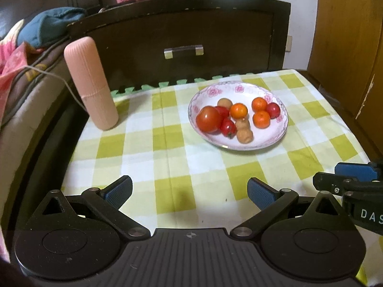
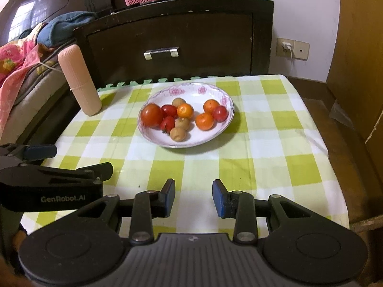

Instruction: Organize fruits

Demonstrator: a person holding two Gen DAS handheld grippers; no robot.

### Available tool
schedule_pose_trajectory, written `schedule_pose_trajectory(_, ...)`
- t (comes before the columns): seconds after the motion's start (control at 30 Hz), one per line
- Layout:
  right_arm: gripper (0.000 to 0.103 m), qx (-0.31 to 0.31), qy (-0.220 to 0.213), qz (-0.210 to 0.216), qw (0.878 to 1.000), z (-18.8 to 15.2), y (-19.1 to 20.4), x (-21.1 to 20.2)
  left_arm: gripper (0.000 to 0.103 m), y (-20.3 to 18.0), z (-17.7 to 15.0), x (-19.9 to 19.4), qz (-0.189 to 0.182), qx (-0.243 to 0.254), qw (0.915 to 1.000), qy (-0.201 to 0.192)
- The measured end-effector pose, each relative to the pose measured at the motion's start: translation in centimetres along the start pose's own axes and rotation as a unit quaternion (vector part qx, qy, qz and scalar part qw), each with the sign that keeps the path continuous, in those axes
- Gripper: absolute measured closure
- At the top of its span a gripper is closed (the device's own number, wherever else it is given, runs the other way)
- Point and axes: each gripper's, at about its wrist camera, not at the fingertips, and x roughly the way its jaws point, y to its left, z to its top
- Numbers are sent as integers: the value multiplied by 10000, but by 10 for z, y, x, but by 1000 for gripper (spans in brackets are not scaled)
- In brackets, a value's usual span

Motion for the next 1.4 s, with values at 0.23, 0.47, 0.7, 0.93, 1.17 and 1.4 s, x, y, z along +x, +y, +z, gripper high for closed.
schedule_pose_trajectory(0.23,70,12,135,-66,9999,-12,5,-2,0,-6,-10,-3,94,96,9998,172)
schedule_pose_trajectory(0.47,70,54,202,-64,9998,-23,8,-7,0,-11,-19,-8,-2,92,9995,287)
schedule_pose_trajectory(0.7,70,103,205,-44,9997,-29,9,-14,0,-14,-26,-14,-35,87,9995,310)
schedule_pose_trajectory(0.93,70,93,206,14,9997,-35,13,-19,0,-14,-31,-20,-36,20,9996,289)
schedule_pose_trajectory(1.17,70,58,252,21,9997,-40,17,-21,0,-13,-37,-23,-2,-1,9995,317)
schedule_pose_trajectory(1.4,70,39,302,34,9995,-44,19,-22,1,-12,-41,-26,29,14,9994,344)
